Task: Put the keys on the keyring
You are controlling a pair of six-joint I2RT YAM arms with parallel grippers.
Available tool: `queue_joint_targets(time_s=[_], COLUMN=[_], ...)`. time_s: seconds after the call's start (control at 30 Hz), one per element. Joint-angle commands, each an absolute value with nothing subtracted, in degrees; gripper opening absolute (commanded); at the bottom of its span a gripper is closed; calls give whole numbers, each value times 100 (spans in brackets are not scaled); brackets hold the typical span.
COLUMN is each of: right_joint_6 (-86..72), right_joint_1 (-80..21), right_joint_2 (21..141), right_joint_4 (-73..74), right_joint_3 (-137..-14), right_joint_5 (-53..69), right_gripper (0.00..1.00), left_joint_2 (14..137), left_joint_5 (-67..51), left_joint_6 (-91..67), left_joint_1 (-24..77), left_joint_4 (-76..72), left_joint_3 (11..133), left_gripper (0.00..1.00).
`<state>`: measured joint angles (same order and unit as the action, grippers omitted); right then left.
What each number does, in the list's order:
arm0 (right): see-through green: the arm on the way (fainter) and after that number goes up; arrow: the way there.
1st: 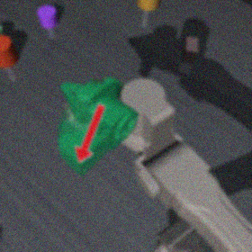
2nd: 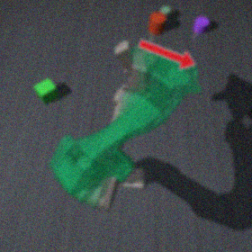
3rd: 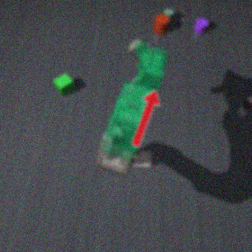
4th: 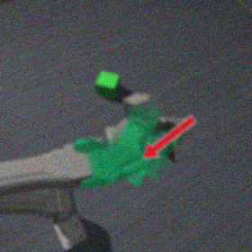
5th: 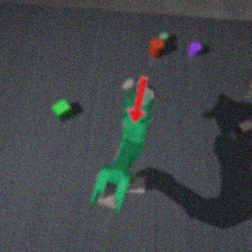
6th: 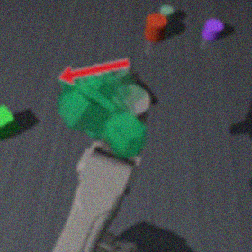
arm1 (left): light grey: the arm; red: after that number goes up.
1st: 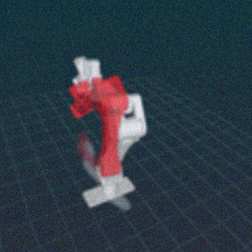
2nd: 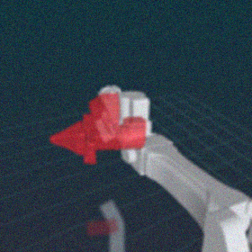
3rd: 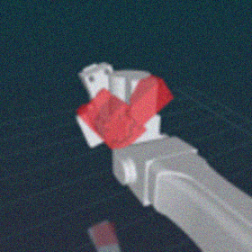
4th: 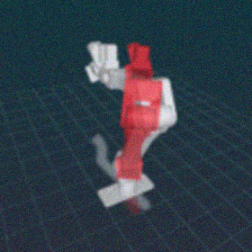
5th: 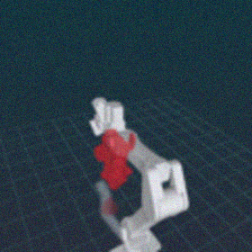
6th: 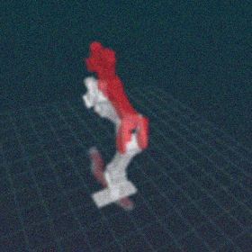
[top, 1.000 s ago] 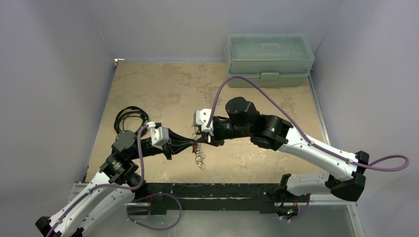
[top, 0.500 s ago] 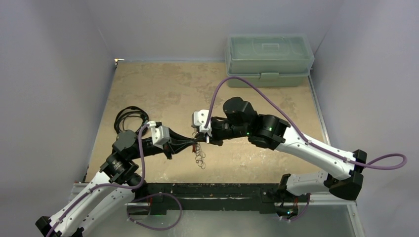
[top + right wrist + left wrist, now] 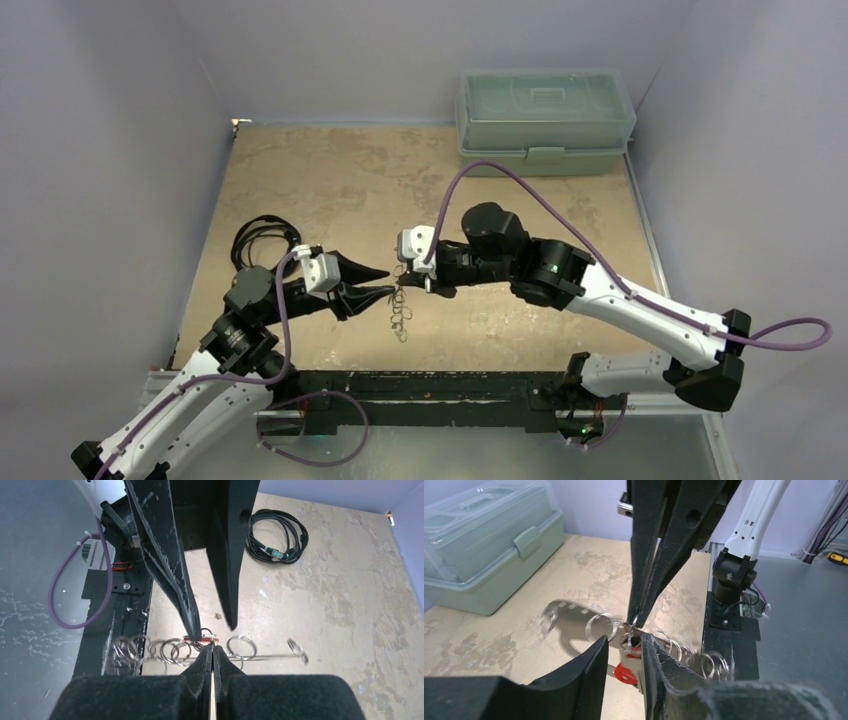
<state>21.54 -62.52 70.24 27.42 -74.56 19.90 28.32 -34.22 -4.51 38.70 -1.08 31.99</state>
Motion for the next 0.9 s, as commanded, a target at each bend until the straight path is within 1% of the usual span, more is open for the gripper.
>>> queue_joint_targets(time_s=[0.0,0.1,0.23,0.53,0.87], right_joint_6=[1967,1847,1763,1749,1739], right_joint_1=[-6271,-6267,-6268,-6267,-6267], right_joint_2=[6464,6289,6184,6187,6152], right_joint_4=[1975,1700,1490,1367,1315], right_joint_3=[-7113,-6885,-6695,-6603,-6539], right_joint_5=[1902,1916,1937,1979,1960], right_gripper=[0,0,0,0,0], left_joint_2=[2652,2650,2647,2639,2681], left_joint_5=[-3030,-2990,-3065,-3755,-3570], left_joint_6=[-319,-316,-336,-513,-799], left_joint_1=[3872,3867,3867,3867,3869], left_joint_4=[-229,-177,-151,-431,-427], left_joint_3=[3296,3341,3380,3340,3409], left_gripper=[34,37,37,36,37])
